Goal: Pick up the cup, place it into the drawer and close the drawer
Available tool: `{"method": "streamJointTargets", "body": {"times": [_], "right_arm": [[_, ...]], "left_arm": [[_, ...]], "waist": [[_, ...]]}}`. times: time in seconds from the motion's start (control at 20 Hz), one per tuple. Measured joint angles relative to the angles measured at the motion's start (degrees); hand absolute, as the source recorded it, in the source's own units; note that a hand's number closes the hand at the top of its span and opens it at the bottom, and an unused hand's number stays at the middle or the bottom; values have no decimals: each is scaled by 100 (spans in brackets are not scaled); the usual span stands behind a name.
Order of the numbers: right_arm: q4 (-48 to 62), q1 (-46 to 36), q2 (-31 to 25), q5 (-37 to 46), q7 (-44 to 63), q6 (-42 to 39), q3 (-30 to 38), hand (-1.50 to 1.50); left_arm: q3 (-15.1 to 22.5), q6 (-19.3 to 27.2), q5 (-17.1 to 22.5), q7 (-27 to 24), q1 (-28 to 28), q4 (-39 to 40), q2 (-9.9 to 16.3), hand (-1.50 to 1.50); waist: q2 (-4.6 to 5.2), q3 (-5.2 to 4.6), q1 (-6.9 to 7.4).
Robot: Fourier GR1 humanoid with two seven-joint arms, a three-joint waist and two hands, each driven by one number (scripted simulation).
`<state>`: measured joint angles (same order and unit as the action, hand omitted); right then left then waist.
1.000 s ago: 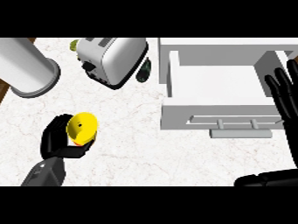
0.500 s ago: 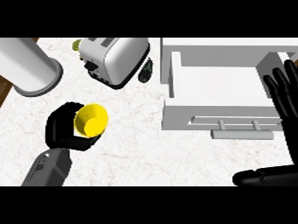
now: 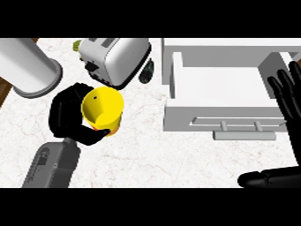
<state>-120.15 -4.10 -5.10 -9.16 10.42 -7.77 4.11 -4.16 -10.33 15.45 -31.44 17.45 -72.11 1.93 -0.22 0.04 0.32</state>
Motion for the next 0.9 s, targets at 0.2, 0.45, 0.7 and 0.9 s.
{"method": "streamJointTargets", "body": {"times": [0.2, 0.45, 0.7, 0.9], "right_arm": [[-67, 12, 33, 31, 25, 19, -57, -150], [-74, 63, 9, 7, -34, -27, -7, -150], [38, -1, 19, 55, -90, -25, -17, -150], [52, -52, 29, 63, -41, 7, -23, -150]], "left_arm": [[136, 475, 69, 889, 295, -791, -108, 150], [429, 1154, -32, 1519, 1011, -1025, -167, 150], [602, 1721, -195, 1844, 1846, -743, -167, 150], [583, 1934, -347, 2061, 2480, -336, -172, 150]], "waist": [[5, 0, -15], [13, -2, -49], [20, -3, -73], [23, -2, -78]]}}
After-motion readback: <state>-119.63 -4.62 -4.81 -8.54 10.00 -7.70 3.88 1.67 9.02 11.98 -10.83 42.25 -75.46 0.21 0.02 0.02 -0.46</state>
